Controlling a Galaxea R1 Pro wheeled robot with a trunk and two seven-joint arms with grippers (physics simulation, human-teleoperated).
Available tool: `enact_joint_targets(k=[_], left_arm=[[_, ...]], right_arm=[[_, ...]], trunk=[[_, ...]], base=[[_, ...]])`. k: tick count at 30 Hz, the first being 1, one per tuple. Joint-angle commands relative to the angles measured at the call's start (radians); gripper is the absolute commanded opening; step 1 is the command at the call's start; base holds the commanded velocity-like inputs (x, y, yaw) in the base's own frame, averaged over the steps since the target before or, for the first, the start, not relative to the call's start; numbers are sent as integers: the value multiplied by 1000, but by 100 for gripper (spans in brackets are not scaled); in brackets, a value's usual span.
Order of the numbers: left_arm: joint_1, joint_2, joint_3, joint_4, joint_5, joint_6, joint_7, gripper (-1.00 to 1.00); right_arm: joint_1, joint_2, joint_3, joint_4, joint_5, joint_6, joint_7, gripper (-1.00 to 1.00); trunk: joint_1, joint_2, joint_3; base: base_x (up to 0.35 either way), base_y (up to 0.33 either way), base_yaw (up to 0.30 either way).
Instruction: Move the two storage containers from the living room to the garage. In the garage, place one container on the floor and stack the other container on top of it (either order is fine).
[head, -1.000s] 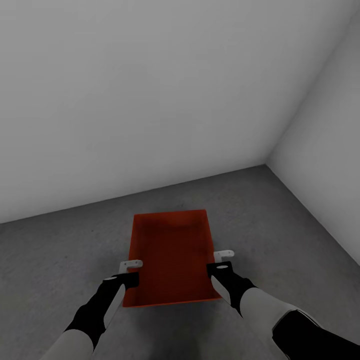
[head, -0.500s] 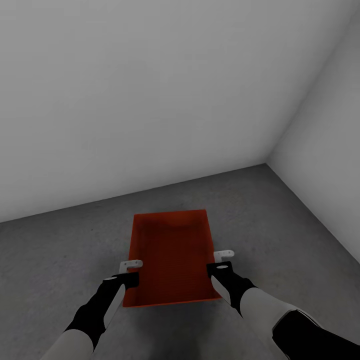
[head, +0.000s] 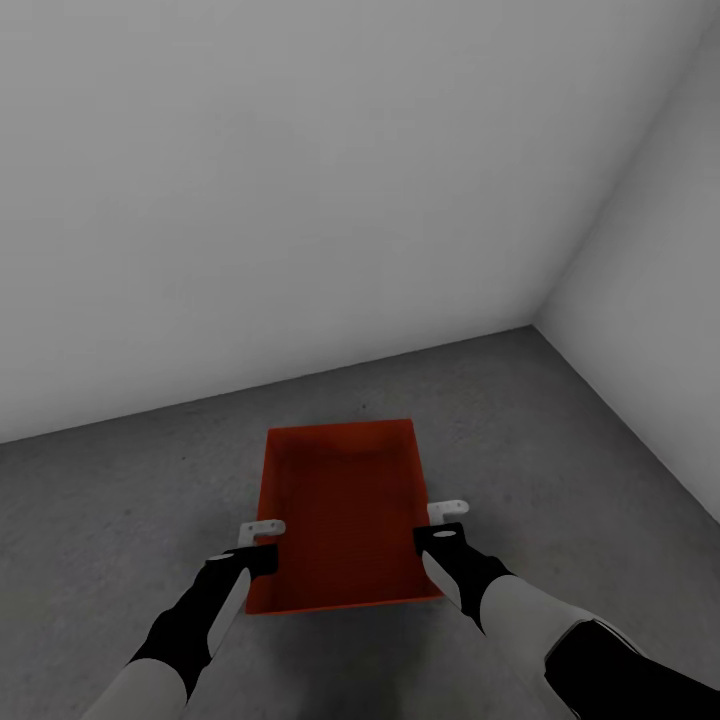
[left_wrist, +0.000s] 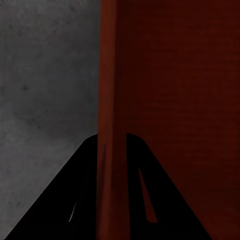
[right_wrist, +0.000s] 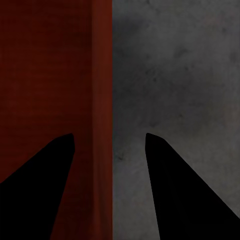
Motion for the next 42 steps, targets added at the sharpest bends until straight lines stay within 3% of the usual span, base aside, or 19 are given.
enact_joint_targets(k=[1, 13, 18, 25, 31, 37, 42], left_arm=[[-1, 18, 0, -4, -1, 5, 14, -100], [-1, 17, 0, -4, -1, 5, 14, -100], [-1, 18, 0, -4, -1, 5, 14, -100], [-1, 17, 0, -4, -1, 5, 14, -100], [-1, 17, 0, -4, -1, 5, 15, -100], [-1, 17, 0, -4, -1, 5, 14, -100], [-1, 17, -1, -4, -1, 5, 14, -100]], right_arm=[[0, -3, 26, 48, -25, 6, -4, -100], [0, -3, 26, 48, -25, 6, -4, -100], [0, -3, 26, 48, -25, 6, -4, -100], [0, -2, 26, 48, -25, 6, -4, -100], [0, -2, 26, 48, -25, 6, -4, -100], [0, -2, 26, 48, -25, 6, -4, -100], [0, -2, 26, 48, -25, 6, -4, -100]], trunk=[[0, 0, -1], [38, -70, -32], [38, -70, -32], [65, -119, -54], [65, -119, -54], [88, -161, -73], [92, -168, -76]], base=[[0, 0, 0], [0, 0, 0], [0, 0, 0], [0, 0, 0], [0, 0, 0], [0, 0, 0], [0, 0, 0]])
